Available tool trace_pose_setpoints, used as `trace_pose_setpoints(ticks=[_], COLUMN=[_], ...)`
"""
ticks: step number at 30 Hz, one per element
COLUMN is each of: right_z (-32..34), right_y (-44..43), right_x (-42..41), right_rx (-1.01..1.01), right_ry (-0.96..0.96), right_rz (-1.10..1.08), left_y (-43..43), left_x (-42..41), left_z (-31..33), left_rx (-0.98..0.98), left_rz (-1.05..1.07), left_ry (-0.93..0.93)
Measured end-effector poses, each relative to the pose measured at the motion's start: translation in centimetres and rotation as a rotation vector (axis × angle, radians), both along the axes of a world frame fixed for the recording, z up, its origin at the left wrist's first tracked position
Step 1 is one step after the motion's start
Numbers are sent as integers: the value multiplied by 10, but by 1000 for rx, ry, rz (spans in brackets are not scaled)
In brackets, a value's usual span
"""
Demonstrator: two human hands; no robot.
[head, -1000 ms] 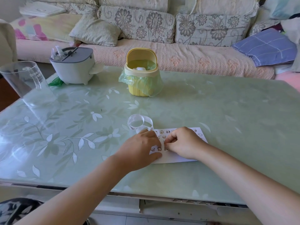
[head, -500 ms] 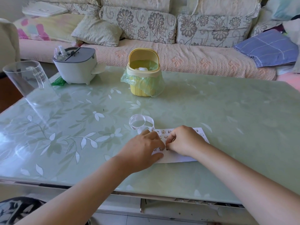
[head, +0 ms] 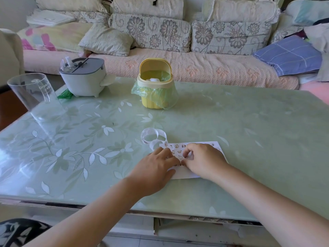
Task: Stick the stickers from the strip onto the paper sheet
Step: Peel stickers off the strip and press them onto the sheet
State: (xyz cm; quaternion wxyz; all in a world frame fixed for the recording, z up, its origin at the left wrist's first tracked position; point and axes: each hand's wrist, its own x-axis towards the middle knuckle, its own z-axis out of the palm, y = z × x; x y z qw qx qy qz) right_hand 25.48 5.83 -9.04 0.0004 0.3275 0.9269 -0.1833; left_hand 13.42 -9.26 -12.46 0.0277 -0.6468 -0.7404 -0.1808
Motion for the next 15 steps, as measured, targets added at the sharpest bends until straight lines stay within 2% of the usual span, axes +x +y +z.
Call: trace_pose_setpoints(ticks=[7, 11, 15], right_z=[-15, -21, -22], right_y=[-7, -11, -10], right_x=[29, 39, 45], right_rx=[255, 380, 399], right_ry=[64, 57, 85], right_rz=[340, 382, 385], left_y=[2, 5, 4], left_x=[7, 13, 13], left_z=[-6, -7, -9], left_rx=[13, 30, 12], left_rz=[54, 77, 88], left_ry=[56, 93, 112])
